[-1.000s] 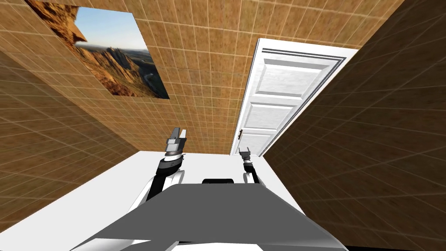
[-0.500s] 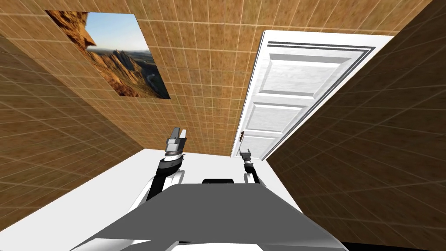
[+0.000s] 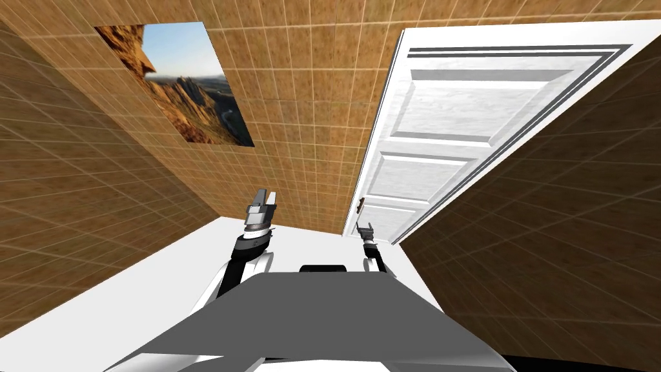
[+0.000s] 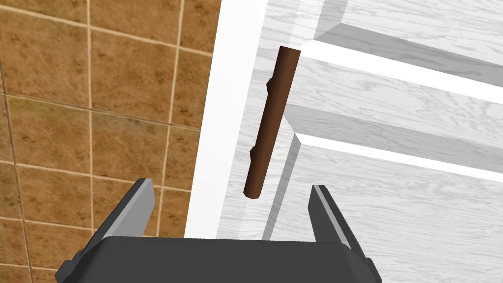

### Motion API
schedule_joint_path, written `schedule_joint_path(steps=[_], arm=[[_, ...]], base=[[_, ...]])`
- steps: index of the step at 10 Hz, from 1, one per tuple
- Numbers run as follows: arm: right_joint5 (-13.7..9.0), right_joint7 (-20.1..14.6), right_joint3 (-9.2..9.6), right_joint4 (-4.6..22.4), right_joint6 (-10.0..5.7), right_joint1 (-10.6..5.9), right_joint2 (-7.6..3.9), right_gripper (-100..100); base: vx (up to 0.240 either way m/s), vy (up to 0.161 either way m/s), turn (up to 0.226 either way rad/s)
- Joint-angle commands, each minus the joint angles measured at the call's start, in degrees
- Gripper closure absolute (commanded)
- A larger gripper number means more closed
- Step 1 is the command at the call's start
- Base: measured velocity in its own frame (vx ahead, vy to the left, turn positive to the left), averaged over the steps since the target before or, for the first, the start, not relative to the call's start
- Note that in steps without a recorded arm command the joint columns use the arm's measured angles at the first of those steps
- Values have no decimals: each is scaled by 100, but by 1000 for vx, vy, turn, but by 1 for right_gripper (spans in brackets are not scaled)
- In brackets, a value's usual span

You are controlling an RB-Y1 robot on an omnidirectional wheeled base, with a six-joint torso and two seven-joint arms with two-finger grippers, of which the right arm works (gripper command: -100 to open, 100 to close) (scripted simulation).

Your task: Pull the door open

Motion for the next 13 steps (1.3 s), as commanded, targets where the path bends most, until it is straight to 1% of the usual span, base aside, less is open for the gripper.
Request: schedule_joint_path(steps=[1,2,3,5,8,10,11,13], arm=[[-89,-184,31,186,-22,-85,-35,-100],[-135,-278,51,280,-39,-119,-54,-100],[-212,-433,82,435,-66,-174,-84,-100],[-289,-589,114,590,-93,-230,-115,-100],[-466,-948,187,947,-157,-358,-186,-100],[-547,-1112,220,1111,-186,-416,-218,-100],[-521,-1046,207,1036,-168,-385,-210,-100],[-542,-1089,154,1088,-189,-378,-228,-100]], base=[[68,-70,70],[54,-63,76],[72,-58,124],[70,-65,67],[72,-76,90],[58,-72,75],[24,-29,16],[161,-16,69]])
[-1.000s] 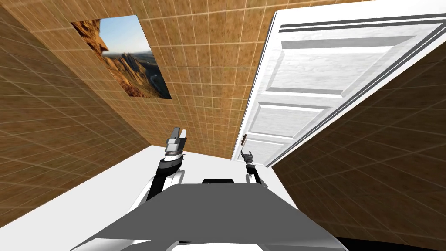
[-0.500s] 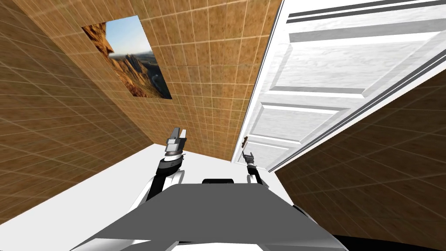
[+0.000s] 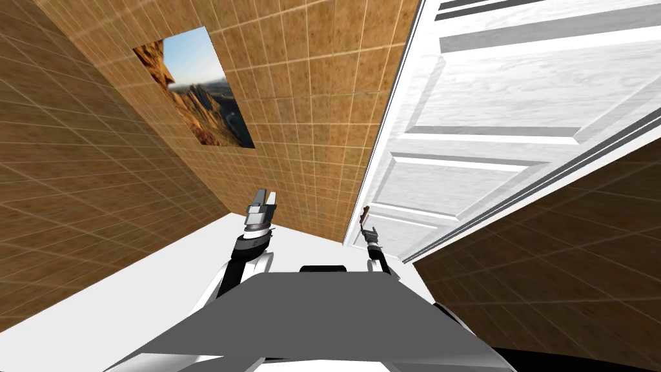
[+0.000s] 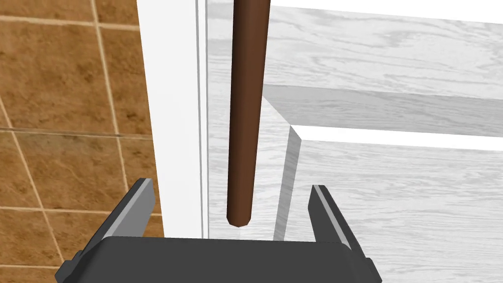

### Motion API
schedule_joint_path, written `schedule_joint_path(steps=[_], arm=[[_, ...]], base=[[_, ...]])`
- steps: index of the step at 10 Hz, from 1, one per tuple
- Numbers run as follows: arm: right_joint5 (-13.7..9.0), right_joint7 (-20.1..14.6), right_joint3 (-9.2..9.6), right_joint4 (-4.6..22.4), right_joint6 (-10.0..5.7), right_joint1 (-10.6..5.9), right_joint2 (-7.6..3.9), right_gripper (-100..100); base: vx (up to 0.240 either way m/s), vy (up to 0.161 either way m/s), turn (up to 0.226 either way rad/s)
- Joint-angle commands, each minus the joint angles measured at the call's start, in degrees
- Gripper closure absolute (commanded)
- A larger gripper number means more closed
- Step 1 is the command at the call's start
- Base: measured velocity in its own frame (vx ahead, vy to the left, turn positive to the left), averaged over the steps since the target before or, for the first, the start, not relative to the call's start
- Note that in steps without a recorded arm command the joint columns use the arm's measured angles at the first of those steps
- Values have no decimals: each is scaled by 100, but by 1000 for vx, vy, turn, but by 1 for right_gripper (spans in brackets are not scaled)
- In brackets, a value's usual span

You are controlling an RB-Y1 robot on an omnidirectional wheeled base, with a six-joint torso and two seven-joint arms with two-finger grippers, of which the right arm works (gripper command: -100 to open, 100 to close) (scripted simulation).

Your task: Pull the door open

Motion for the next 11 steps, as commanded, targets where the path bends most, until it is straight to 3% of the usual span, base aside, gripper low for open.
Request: schedule_joint_path(steps=[1,7,8,11], arm=[[-10,-38,-37,53,-26,-5,-16,-100],[-41,-94,-155,175,-74,9,-43,-100],[-41,-94,-155,175,-74,9,-43,100],[-41,-94,-155,175,-74,9,-43,100]], base=[[180,-46,68],[166,-54,60],[-28,16,16],[-13,2,-1]])
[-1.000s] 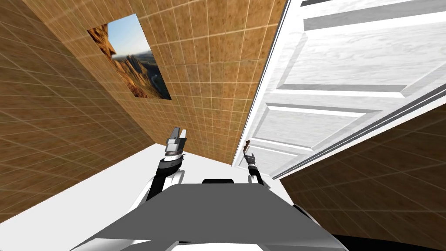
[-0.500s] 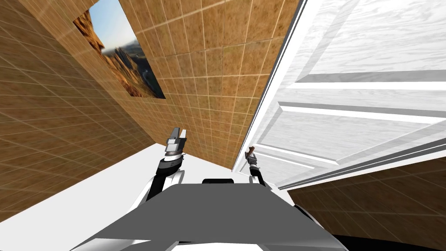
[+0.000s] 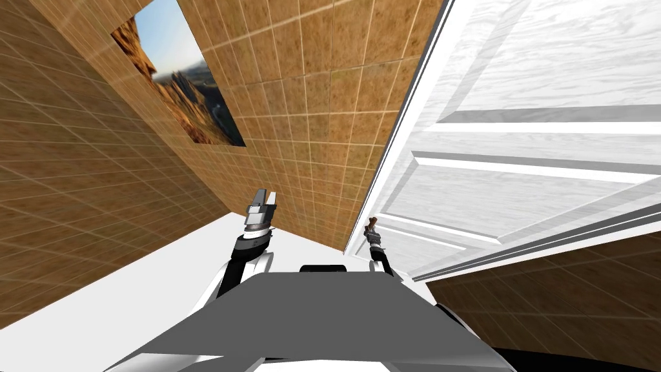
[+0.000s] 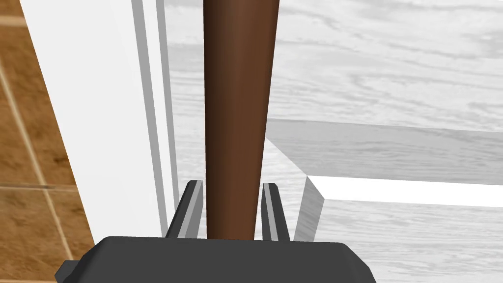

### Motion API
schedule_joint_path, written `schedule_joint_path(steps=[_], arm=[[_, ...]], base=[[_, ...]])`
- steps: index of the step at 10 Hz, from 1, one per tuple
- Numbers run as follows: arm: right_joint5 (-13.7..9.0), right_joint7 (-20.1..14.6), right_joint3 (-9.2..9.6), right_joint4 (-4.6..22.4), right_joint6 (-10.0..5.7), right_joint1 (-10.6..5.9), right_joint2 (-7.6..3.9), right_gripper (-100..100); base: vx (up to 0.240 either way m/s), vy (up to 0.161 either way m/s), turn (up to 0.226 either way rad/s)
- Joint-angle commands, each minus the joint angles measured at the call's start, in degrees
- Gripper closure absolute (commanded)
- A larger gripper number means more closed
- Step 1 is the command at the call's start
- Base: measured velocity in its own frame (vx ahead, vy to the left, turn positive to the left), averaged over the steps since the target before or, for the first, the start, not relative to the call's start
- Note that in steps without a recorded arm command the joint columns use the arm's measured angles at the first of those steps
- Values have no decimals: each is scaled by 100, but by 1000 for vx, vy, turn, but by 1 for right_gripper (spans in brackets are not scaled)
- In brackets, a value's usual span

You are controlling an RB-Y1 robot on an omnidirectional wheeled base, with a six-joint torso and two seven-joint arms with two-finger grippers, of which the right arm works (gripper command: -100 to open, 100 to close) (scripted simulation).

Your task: Pull the door open

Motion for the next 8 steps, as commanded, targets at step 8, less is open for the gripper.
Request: schedule_joint_path(steps=[8], arm=[[192,-447,467,-159,-148,173,-305,100]], base=[[-144,-23,63]])
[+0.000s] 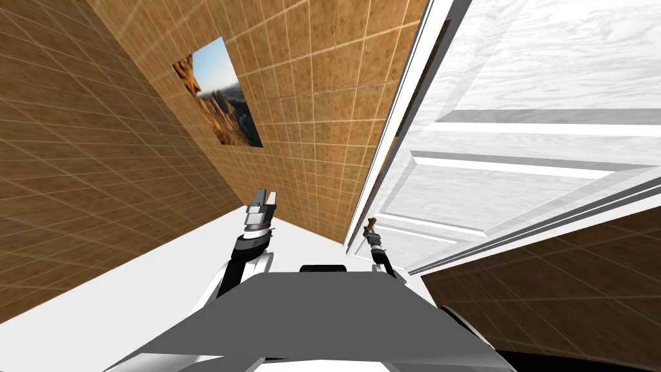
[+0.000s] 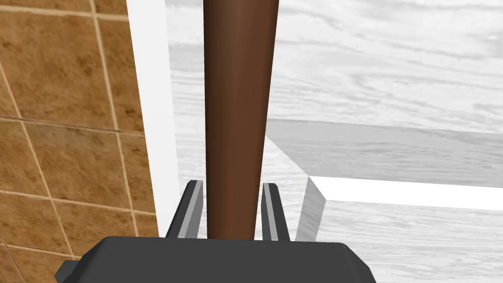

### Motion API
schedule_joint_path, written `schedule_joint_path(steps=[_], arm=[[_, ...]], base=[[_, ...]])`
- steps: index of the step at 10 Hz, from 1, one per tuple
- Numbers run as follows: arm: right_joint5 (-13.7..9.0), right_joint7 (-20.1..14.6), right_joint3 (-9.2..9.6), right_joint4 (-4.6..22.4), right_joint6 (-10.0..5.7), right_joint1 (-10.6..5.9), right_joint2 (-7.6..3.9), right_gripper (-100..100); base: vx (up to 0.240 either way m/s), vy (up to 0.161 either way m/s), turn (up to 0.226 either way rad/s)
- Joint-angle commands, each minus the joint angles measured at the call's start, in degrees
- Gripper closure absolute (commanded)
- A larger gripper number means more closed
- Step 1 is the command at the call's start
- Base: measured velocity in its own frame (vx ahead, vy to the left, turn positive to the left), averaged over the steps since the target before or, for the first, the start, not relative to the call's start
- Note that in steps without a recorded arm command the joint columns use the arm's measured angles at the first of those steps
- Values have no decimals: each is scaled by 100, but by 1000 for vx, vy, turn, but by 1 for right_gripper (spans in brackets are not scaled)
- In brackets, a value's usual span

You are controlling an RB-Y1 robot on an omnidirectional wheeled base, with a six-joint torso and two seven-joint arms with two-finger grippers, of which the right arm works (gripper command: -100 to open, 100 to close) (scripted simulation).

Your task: Pull the door open

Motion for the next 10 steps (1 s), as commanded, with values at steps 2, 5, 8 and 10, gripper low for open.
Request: schedule_joint_path(steps=[2,5,8,10], arm=[[84,-183,206,-124,-52,103,-128,100],[134,-301,325,-135,-140,172,-218,100],[217,-513,528,-167,-314,279,-394,100],[274,-660,668,-189,-434,354,-515,100]], base=[[-208,-45,82],[-133,-26,58],[-210,-50,111],[-226,-68,96]])
